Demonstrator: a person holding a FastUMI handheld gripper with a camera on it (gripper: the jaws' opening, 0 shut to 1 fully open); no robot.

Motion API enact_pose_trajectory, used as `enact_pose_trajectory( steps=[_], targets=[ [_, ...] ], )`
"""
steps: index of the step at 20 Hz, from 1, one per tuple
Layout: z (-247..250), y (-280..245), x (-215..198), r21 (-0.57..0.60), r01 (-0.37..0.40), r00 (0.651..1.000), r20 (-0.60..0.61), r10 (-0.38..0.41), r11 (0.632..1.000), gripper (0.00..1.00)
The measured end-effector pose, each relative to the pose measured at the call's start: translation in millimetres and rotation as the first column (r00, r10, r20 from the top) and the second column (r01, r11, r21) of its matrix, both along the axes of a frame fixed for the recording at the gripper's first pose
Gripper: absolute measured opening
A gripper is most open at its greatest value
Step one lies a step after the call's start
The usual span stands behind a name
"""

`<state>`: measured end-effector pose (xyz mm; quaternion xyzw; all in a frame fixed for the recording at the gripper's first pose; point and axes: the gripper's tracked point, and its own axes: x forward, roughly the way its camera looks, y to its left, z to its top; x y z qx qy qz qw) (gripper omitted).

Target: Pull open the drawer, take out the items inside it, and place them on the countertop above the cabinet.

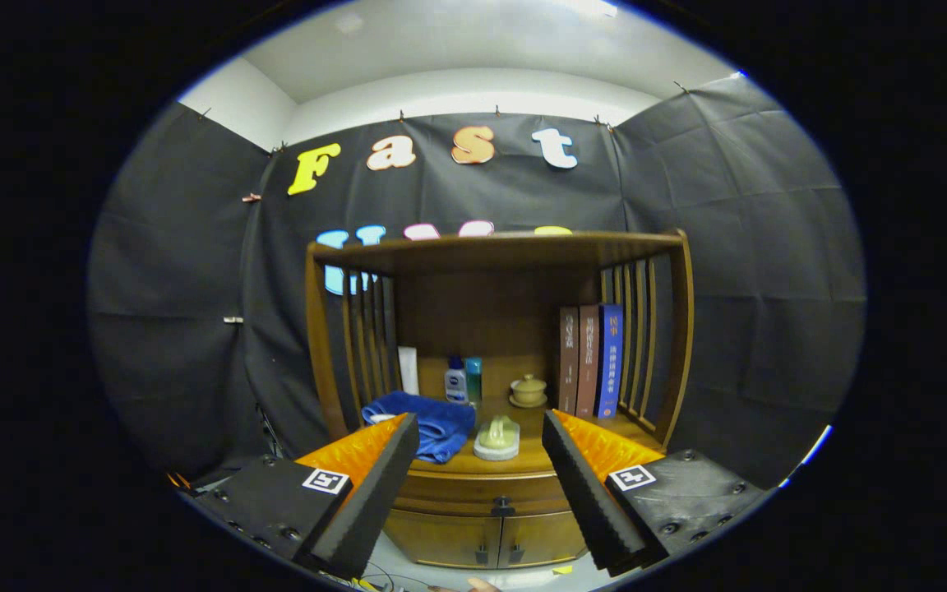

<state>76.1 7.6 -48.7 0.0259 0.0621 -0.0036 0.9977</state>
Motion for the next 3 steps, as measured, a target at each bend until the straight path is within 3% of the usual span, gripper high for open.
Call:
enact_pose_trajectory(
  steps=[3],
  targets=[
    [30, 3, -19, -0.030, 0.001, 1.000, 0.026, 0.000, 1.000, 0.99]
  ],
)
